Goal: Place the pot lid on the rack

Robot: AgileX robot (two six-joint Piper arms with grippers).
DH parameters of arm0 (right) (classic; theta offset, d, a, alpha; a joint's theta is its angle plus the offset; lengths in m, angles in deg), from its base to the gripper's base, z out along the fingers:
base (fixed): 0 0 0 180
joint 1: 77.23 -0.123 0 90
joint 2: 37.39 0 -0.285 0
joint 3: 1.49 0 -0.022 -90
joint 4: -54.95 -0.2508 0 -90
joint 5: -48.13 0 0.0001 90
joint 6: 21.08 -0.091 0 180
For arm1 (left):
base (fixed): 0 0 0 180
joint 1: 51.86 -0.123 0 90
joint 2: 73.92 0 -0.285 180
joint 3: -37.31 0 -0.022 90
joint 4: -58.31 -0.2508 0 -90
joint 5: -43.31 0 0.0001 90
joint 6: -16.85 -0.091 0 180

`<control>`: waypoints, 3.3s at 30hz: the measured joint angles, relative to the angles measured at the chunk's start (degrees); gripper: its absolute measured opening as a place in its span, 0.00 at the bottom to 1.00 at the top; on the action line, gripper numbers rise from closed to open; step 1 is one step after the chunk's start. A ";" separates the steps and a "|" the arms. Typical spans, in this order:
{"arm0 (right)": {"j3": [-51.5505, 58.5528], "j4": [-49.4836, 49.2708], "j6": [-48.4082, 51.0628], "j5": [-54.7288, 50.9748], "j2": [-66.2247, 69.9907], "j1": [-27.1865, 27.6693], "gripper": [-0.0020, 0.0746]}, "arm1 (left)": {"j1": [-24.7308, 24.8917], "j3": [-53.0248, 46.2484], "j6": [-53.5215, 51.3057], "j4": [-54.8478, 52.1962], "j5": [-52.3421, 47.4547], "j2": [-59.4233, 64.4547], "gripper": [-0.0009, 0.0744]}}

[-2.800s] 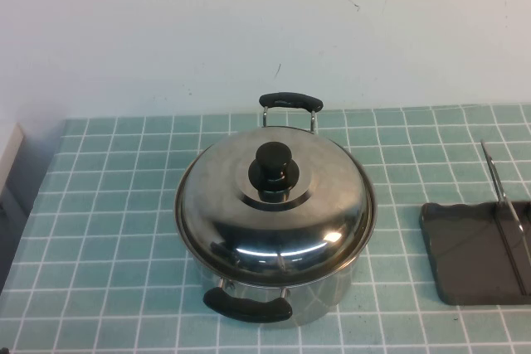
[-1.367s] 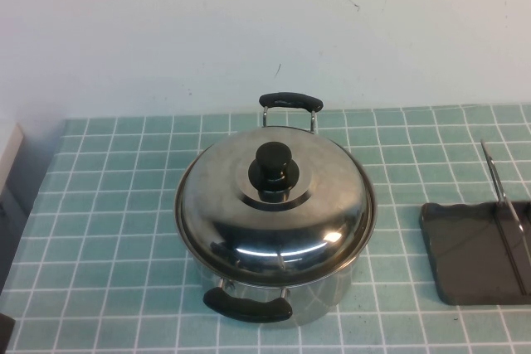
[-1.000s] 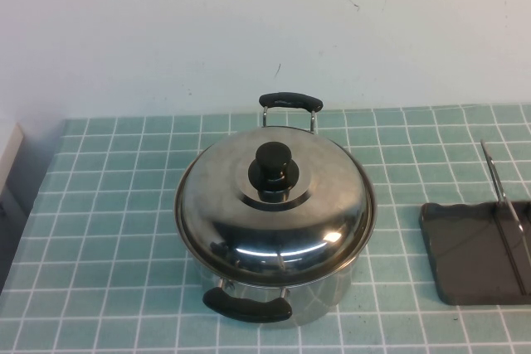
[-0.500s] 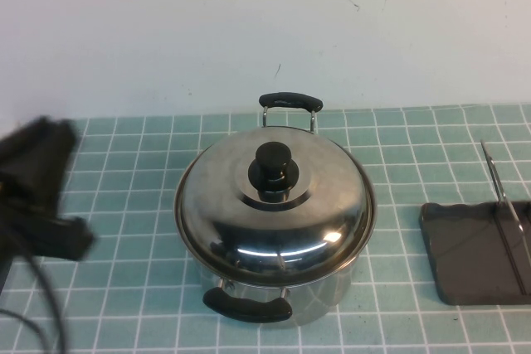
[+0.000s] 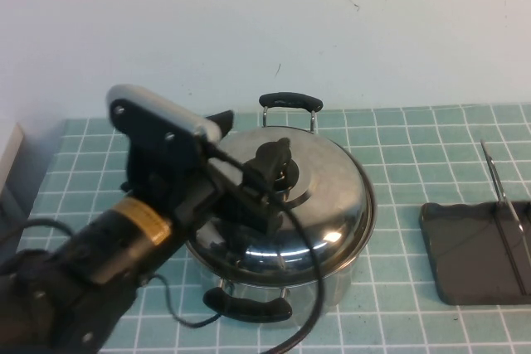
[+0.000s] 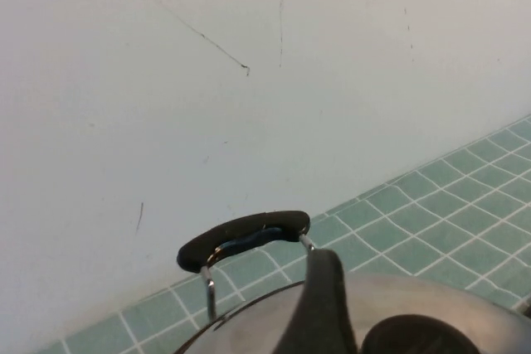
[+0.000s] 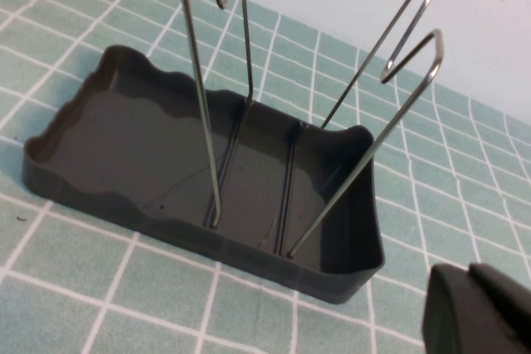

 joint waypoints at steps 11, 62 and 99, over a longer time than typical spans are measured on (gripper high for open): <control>0.00 0.00 0.00 0.00 0.00 0.00 0.02 | 0.10 3.81 6.74 -1.20 5.57 12.65 0.71; 0.25 -56.08 -12.57 3.30 0.00 0.00 0.02 | 0.10 5.45 55.96 -35.03 21.57 4.57 0.43; -30.47 -106.22 42.80 -30.37 53.62 -0.55 0.68 | 0.10 7.13 46.91 -30.78 27.44 7.68 0.43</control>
